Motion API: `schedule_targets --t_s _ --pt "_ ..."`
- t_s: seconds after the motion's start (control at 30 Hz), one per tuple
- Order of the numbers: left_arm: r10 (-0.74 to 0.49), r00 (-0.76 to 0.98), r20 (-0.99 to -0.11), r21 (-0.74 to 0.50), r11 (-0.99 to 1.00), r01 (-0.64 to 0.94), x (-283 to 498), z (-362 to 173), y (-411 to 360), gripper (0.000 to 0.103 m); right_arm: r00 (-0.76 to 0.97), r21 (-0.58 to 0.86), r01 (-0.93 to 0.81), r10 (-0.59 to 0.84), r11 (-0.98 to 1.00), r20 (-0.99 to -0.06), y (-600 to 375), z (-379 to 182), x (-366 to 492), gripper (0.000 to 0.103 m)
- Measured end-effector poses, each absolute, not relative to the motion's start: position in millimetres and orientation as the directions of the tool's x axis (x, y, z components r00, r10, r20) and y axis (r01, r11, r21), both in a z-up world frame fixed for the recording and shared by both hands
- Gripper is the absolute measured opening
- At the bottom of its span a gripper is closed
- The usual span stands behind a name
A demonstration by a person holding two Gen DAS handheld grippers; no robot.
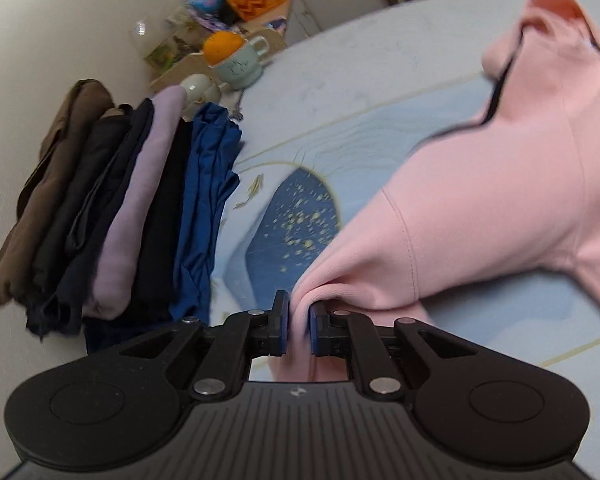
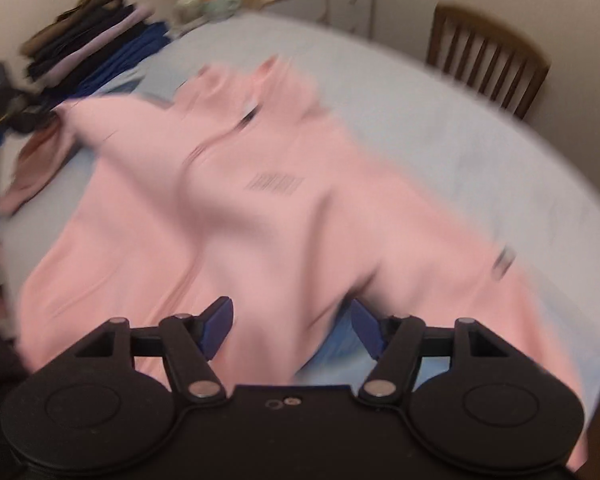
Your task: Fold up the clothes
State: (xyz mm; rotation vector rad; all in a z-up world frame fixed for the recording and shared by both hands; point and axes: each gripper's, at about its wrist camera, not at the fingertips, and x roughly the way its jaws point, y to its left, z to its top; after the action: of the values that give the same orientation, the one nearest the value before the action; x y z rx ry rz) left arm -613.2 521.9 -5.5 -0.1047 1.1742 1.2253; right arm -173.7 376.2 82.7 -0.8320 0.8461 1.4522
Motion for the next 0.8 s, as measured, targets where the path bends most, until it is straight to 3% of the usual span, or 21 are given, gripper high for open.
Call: schedule_targets --t_s 0.1,0.3,0.7,0.8 --pt "0.648 -0.109 -0.754 0.476 0.424 -0.770 -625 -13 537 0.009 0.062 -0.073 -0.997 0.481 -0.006 -0.875 422 77 -167 0.103" --pt "0.636 -0.060 -0.769 0.440 0.459 -0.772 -632 -19 538 0.009 0.141 -0.142 -0.989 0.423 0.029 -0.895 479 34 -148 0.103" --pt "0.622 -0.146 -0.769 0.477 0.407 -0.779 -614 -29 534 0.009 -0.030 0.009 -0.998 0.379 -0.058 -0.925 545 -32 -120 0.103" --pt "0.617 -0.158 -0.771 0.466 0.377 -0.800 -612 -28 535 0.009 -0.006 -0.025 -0.997 0.404 -0.071 -0.915 541 -28 -125 0.103"
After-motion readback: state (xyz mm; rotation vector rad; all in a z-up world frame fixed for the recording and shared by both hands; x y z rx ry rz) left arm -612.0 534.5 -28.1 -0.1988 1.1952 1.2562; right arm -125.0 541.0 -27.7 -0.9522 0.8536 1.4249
